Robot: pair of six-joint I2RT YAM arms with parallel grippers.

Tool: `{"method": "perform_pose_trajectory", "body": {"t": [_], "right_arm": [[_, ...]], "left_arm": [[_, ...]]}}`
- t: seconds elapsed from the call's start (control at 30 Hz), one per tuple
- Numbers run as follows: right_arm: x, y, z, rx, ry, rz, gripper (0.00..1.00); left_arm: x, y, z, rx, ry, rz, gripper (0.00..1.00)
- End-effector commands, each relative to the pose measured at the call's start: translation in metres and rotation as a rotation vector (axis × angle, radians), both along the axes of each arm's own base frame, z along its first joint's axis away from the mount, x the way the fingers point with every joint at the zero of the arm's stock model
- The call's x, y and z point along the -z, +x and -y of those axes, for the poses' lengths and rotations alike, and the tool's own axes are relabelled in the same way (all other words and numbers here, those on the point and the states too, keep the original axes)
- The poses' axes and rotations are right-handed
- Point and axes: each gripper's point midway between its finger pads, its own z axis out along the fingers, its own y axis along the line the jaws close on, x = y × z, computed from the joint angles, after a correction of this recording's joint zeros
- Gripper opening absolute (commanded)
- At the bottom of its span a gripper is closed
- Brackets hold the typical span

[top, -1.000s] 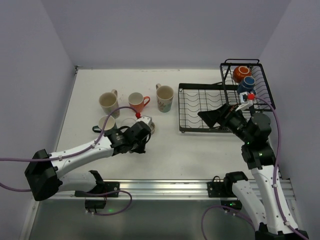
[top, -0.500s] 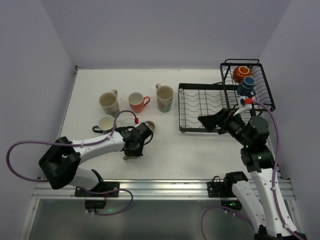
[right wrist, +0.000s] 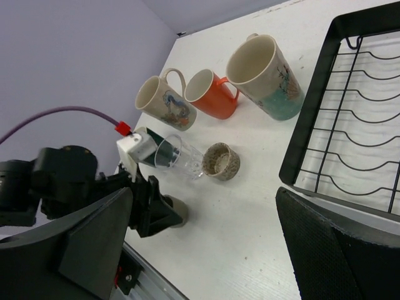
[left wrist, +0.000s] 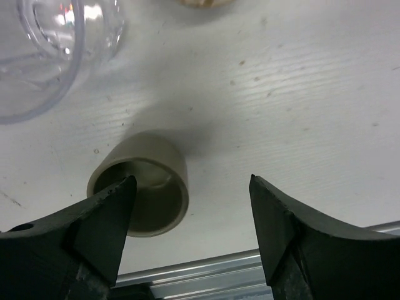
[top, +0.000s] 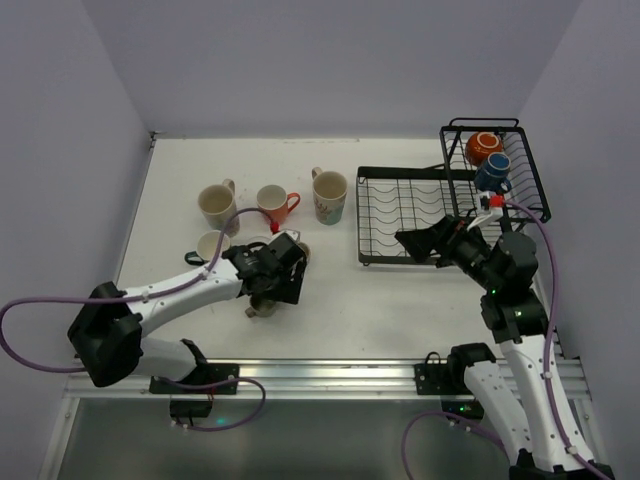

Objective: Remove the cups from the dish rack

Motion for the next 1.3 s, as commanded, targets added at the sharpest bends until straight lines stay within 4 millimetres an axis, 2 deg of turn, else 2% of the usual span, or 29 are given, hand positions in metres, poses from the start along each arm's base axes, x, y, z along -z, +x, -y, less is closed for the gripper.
{"method": "perform_pose_trajectory", "body": {"t": [0.0,0.1,0.13,0.17,0.2,0.23,0.27,0.3,0.33,0.37,0.4,0.43,0.57,0.67,0.7,0.73,0.8,0.87,0.9,0.93,1.03,1.07,1.17,1.27], "right_arm": [[-0.022,-0.001,-0.006,-0.026,0.034,0.042,0.99],[-0.030,0.006,0.000,0.018,0.017,0.051,0.99],[-0.043,0.008,0.002,0.032,0.013,0.075,0.99],[-0.041,0.014,0.007,0.063,-0.005,0.055,0.98],[-0.060,0.015,0.011,0.077,-0.036,0.103,0.98],[-0.066,0.017,0.014,0.090,-0.059,0.110,0.99],[-0.062,0.023,0.018,0.115,-0.085,0.073,0.99],[-0.080,0.030,0.033,0.204,-0.123,0.117,0.98],[-0.086,0.035,0.041,0.252,-0.145,0.123,0.97],[-0.081,0.045,0.052,0.309,-0.179,0.092,0.96],[-0.093,0.054,0.071,0.420,-0.215,0.108,0.96],[-0.096,0.059,0.081,0.471,-0.235,0.102,0.95],[-0.098,0.083,0.139,0.757,-0.347,0.051,0.89],[-0.098,0.098,0.178,0.922,-0.435,0.005,0.89],[-0.104,0.101,0.188,0.954,-0.467,0.006,0.89],[-0.094,0.112,0.195,0.977,-0.508,-0.030,0.90],[-0.098,0.118,0.218,1.040,-0.572,-0.054,0.93],[-0.080,0.133,0.230,1.036,-0.610,-0.117,0.94],[-0.083,0.137,0.231,1.027,-0.597,-0.126,0.95],[-0.071,0.146,0.234,1.011,-0.601,-0.170,0.97],[-0.062,0.162,0.230,0.939,-0.603,-0.185,0.99],[-0.049,0.169,0.231,0.924,-0.623,-0.225,0.99],[-0.032,0.177,0.229,0.866,-0.635,-0.265,0.99],[-0.023,0.179,0.225,0.834,-0.626,-0.281,0.99]], "left_arm": [[-0.056,0.021,0.022,0.044,-0.123,0.124,0.79],[-0.107,0.031,0.045,0.121,-0.260,0.244,0.81],[-0.125,0.032,0.053,0.155,-0.306,0.289,0.82],[-0.147,0.029,0.059,0.216,-0.367,0.343,0.82],[-0.168,0.032,0.070,0.255,-0.438,0.413,0.83],[-0.188,0.025,0.072,0.298,-0.499,0.471,0.85],[-0.208,0.023,0.079,0.356,-0.560,0.544,0.85],[-0.209,0.021,0.078,0.377,-0.576,0.571,0.86],[-0.225,0.016,0.072,0.403,-0.606,0.639,0.87],[-0.234,0.016,0.069,0.410,-0.624,0.689,0.88],[-0.227,0.014,0.065,0.421,-0.612,0.699,0.89],[-0.235,0.010,0.057,0.441,-0.606,0.751,0.90],[-0.225,0.012,0.036,0.421,-0.543,0.813,0.92],[-0.217,0.012,0.028,0.420,-0.506,0.830,0.92],[-0.217,0.012,0.026,0.417,-0.504,0.835,0.92],[-0.217,0.010,0.025,0.420,-0.508,0.839,0.93],[-0.217,0.007,0.026,0.439,-0.514,0.835,0.93],[-0.215,0.004,0.027,0.455,-0.523,0.835,0.93],[-0.216,0.004,0.026,0.455,-0.524,0.836,0.93],[-0.216,0.003,0.026,0.455,-0.528,0.838,0.93],[-0.217,0.004,0.024,0.445,-0.526,0.841,0.93],[-0.216,0.003,0.024,0.445,-0.527,0.839,0.93],[-0.213,0.003,0.025,0.447,-0.530,0.832,0.94],[-0.214,0.002,0.025,0.448,-0.539,0.836,0.94]]}}
